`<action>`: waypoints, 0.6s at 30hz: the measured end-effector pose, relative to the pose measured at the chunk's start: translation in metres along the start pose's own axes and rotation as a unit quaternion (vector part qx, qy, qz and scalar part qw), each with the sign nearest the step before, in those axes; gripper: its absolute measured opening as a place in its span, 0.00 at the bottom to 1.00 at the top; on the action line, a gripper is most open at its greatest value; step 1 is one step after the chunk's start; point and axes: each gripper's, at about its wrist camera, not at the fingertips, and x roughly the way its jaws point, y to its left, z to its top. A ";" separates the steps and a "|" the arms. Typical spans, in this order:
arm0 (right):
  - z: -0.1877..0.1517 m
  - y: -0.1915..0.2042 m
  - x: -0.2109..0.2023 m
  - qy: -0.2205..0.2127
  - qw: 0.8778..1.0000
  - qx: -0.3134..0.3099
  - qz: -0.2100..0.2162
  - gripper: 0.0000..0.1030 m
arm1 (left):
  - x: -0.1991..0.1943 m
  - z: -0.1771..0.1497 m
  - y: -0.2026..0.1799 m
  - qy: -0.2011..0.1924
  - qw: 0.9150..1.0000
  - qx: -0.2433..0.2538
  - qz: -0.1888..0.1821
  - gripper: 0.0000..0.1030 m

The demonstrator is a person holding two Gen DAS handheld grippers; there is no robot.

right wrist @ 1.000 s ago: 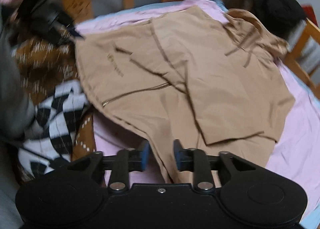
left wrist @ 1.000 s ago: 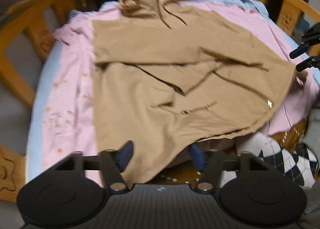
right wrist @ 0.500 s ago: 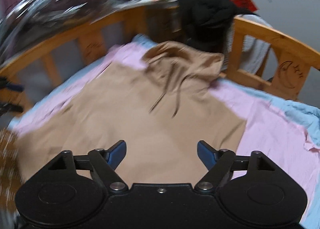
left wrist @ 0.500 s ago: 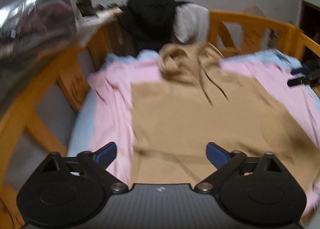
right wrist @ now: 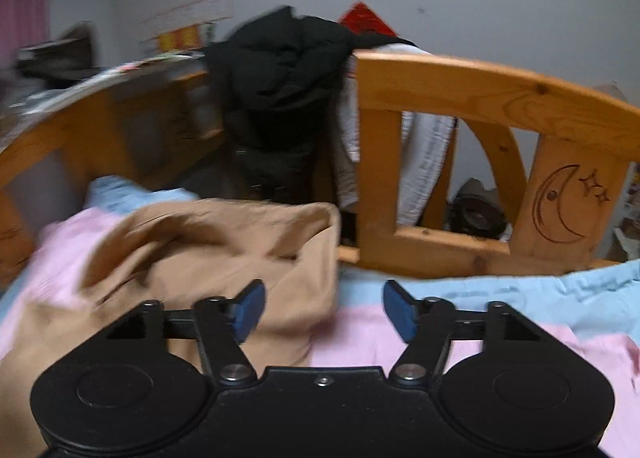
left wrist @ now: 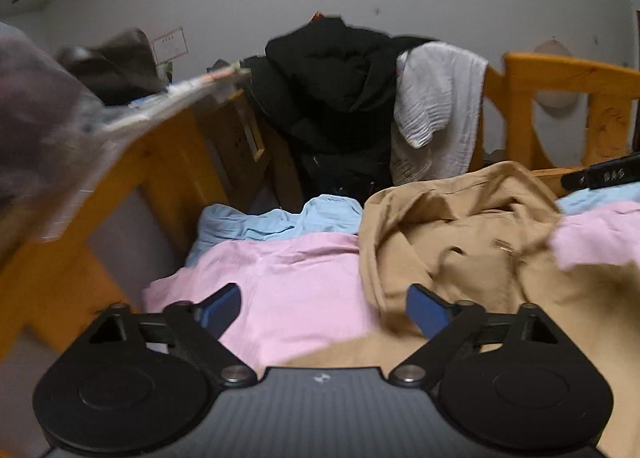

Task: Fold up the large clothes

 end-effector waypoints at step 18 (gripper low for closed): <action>0.015 0.016 0.090 0.028 0.998 -0.042 -0.038 0.02 | 0.108 0.011 -0.009 -0.024 0.999 -0.035 -0.024 0.04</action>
